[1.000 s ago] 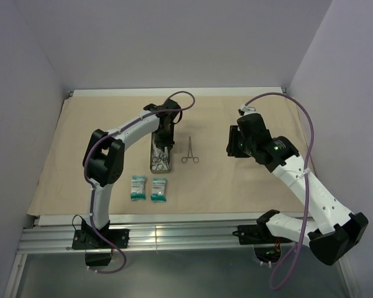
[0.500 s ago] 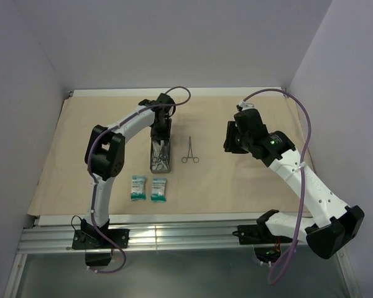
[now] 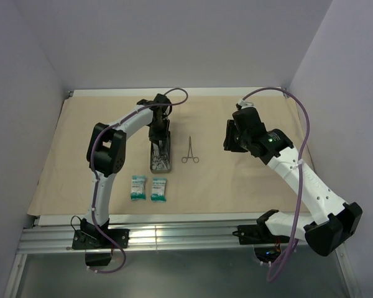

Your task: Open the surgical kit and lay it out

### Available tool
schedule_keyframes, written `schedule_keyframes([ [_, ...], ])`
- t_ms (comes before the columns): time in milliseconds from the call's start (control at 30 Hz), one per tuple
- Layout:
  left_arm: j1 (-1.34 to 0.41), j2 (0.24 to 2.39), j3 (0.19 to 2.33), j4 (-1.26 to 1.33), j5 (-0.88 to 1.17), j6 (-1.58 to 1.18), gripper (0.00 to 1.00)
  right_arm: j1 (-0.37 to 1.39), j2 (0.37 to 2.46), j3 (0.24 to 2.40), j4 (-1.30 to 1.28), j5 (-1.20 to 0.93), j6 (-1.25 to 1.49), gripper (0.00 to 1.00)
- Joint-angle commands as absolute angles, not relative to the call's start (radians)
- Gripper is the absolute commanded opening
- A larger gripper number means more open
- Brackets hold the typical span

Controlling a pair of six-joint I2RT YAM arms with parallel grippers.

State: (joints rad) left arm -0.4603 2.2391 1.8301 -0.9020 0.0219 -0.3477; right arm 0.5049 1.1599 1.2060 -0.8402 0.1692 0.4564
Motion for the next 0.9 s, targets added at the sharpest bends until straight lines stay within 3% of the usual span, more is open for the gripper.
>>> schedule_keyframes([
  [0,-0.465,2.256,1.861,-0.888,0.060,-0.314,0.38,0.499,1.163,1.256,-0.819,0.195,0.469,0.42],
  [867,-0.463,2.217,1.924,-0.914,0.066,-0.314,0.38,0.499,1.155,1.239,-0.828,0.198,0.471,0.42],
])
